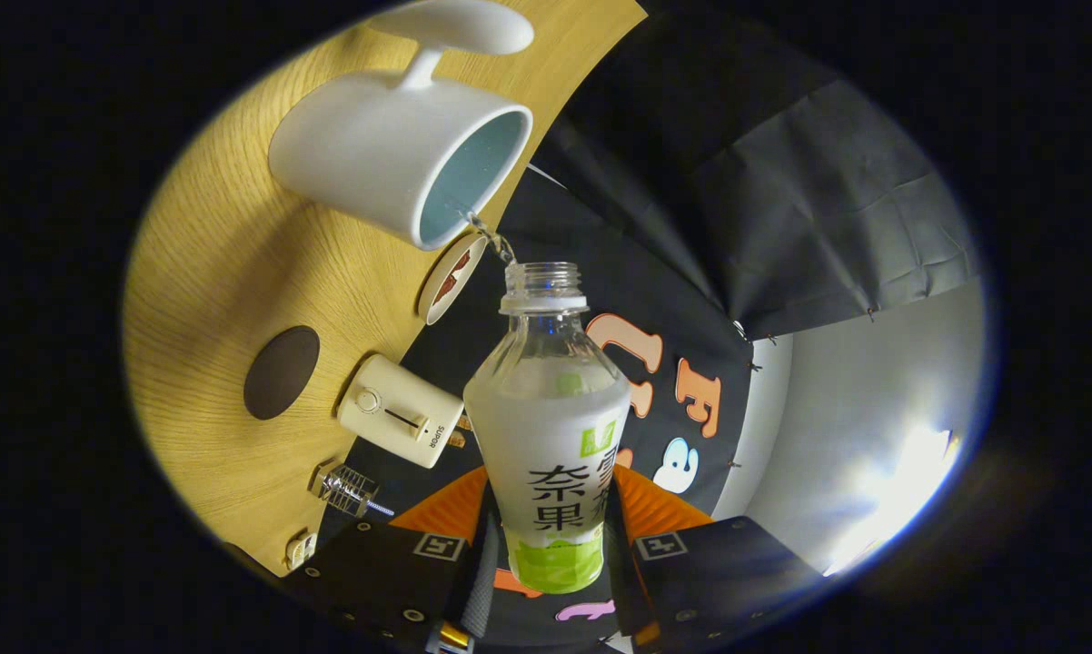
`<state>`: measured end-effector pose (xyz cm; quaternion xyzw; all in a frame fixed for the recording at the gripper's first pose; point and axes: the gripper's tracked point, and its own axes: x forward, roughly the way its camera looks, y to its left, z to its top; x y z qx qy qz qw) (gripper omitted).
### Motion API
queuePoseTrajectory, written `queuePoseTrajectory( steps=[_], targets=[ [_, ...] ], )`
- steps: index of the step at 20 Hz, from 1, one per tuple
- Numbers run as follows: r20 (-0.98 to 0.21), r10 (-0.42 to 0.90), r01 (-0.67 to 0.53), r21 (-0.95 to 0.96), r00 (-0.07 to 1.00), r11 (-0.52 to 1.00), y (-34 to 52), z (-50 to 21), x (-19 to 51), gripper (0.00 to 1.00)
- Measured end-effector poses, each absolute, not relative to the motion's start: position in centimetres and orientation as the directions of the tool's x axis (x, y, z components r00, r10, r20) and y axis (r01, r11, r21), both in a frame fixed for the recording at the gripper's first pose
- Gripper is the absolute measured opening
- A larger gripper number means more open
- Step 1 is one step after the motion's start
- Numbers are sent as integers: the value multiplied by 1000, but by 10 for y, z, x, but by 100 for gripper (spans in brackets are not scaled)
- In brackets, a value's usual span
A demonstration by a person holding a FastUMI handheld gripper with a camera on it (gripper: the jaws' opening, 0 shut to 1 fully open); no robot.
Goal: Take the bottle from table, then pour the juice into the cup, finally place the bottle on the coaster
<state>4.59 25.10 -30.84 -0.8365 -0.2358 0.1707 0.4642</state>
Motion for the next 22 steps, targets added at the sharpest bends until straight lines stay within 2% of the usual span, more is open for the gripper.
queuePoseTrajectory(
  steps=[15,22],
  targets=[
    [-51,625,339,-804,779,-488,260,-304,56,53],
    [-69,608,287,-836,791,-468,256,-309,60,53]
  ],
)
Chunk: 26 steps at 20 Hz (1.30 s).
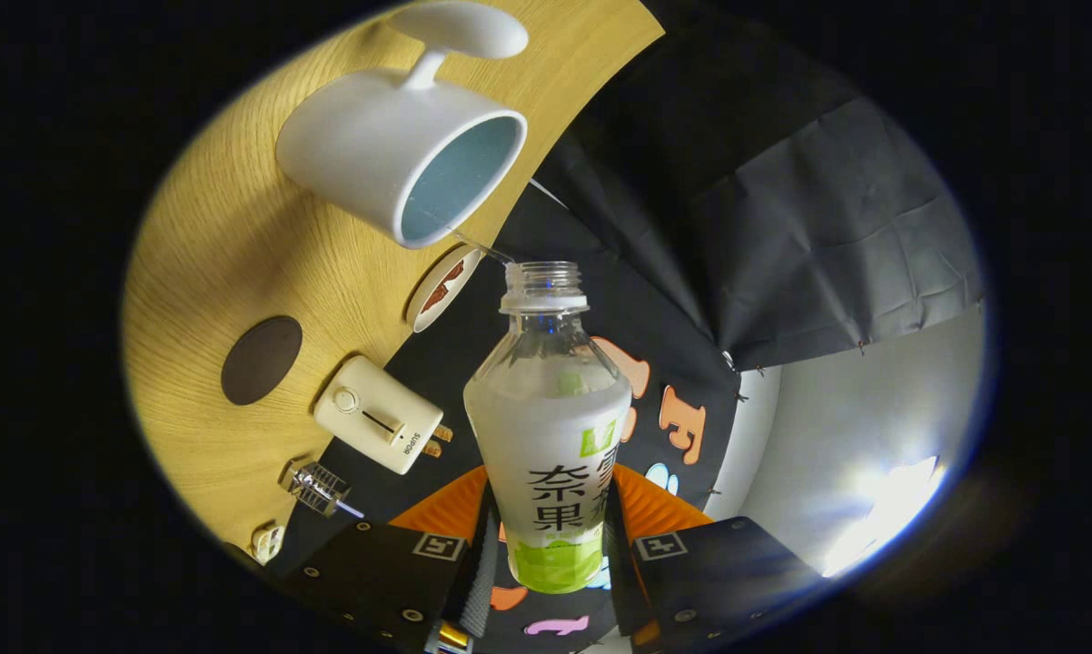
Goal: Take the bottle from table, then pour the juice into the cup, finally place the bottle on the coaster
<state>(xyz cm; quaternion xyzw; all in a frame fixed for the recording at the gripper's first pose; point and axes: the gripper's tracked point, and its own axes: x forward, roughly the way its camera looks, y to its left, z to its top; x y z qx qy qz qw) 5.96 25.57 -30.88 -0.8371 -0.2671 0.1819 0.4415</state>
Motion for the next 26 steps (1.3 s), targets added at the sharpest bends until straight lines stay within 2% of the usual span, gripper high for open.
queuePoseTrajectory(
  steps=[7,14,21,26],
  targets=[
    [-180,506,5,-939,843,-344,244,-330,58,54],
    [-270,412,-313,-949,870,39,233,-369,64,54],
    [-351,331,-473,-756,876,453,216,-391,69,54],
    [-393,322,-494,-498,861,713,212,-394,88,54]
  ],
)
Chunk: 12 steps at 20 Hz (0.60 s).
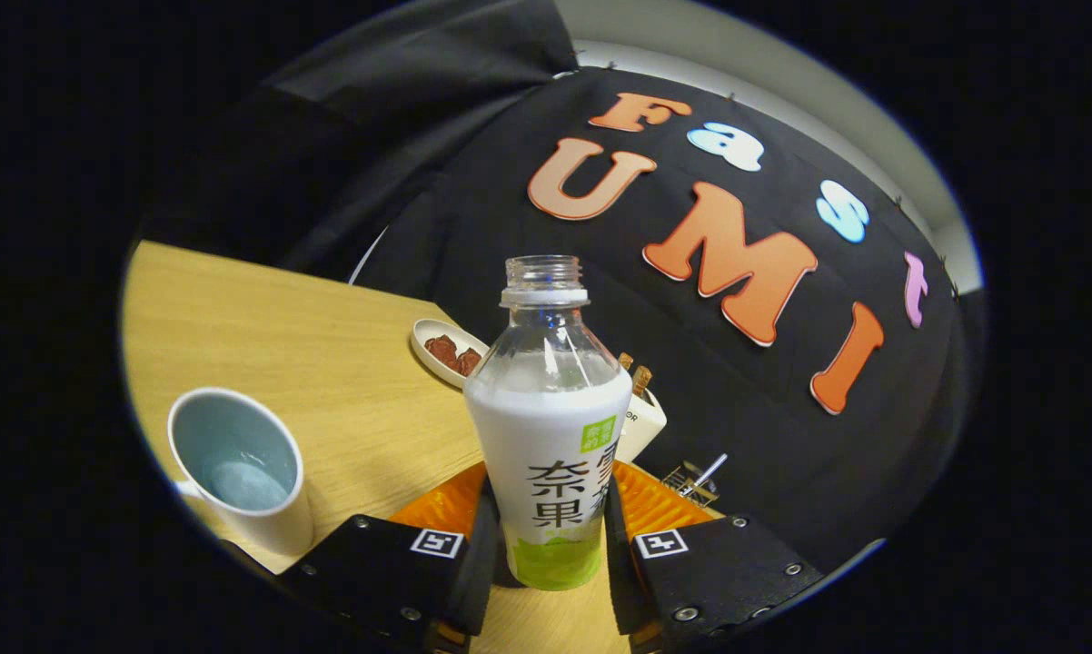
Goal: Take the bottle from table, then pour the juice into the cup, finally place the bottle on the coaster
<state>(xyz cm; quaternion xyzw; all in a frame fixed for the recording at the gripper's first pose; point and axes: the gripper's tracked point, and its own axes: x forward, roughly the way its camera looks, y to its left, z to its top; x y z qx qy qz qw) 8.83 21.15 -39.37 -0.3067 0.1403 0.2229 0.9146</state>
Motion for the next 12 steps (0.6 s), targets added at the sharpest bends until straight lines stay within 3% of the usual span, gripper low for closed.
queuePoseTrajectory(
  steps=[5,12],
  targets=[
    [-452,266,-414,-267,852,870,206,-409,129,54],
    [-491,239,-321,-87,838,943,197,-425,142,54]
  ],
)
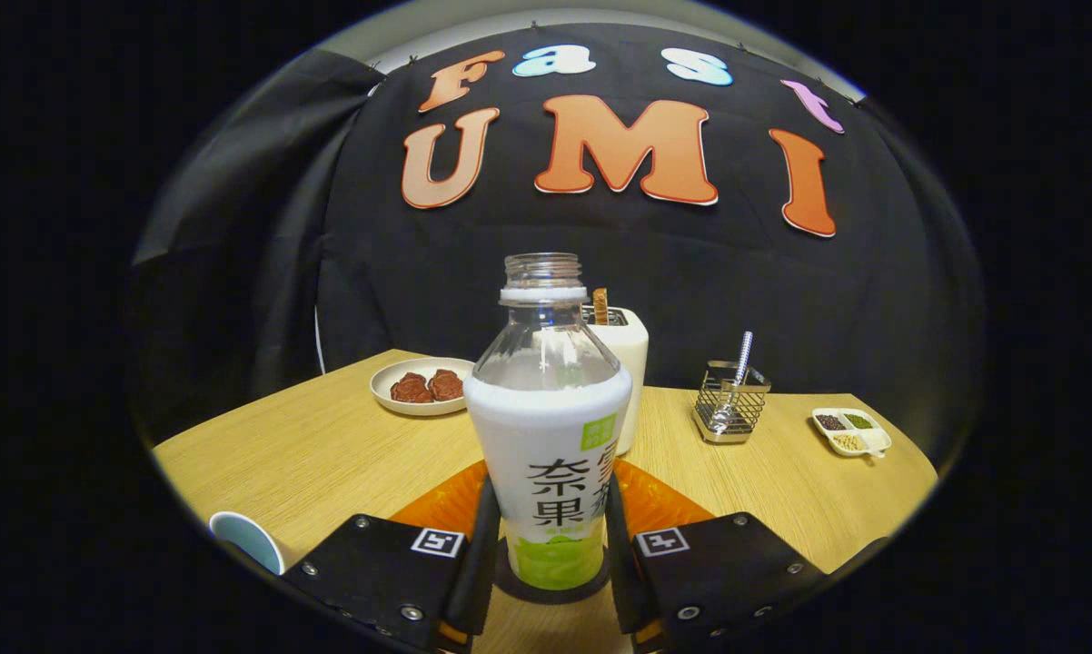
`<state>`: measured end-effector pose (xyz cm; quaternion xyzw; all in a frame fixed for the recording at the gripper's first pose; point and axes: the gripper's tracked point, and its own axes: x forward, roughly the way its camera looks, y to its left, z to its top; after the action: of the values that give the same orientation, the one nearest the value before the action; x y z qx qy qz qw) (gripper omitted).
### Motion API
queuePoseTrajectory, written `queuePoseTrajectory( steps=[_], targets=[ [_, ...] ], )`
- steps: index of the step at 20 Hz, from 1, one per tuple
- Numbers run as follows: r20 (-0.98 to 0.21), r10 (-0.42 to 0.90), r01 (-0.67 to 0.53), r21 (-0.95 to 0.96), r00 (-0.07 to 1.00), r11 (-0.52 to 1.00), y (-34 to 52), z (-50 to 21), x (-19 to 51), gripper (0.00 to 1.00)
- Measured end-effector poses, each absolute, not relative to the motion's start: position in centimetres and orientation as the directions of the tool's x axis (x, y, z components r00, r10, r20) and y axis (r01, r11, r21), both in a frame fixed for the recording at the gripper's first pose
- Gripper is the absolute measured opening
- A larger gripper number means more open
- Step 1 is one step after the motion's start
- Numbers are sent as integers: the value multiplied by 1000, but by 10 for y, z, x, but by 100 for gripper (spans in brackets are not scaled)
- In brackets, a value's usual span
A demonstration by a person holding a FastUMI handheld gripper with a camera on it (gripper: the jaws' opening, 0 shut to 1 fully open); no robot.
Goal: Take the bottle from table, then pour the juice into the cup, finally place the bottle on the coaster
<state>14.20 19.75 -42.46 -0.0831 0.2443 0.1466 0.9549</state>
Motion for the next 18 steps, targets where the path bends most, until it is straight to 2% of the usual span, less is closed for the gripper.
queuePoseTrajectory(
  steps=[5,9,11,13,14,18],
  targets=[
    [-506,260,-321,-36,823,946,205,-437,135,54],
    [-486,272,-345,-66,831,936,207,-436,133,62],
    [-512,271,-341,-45,815,939,204,-439,128,65],
    [-530,269,-333,-26,804,943,200,-438,126,72],
    [-528,265,-327,-25,807,945,197,-433,125,80],
    [-481,269,-317,-20,834,948,189,-400,121,91]
  ],
)
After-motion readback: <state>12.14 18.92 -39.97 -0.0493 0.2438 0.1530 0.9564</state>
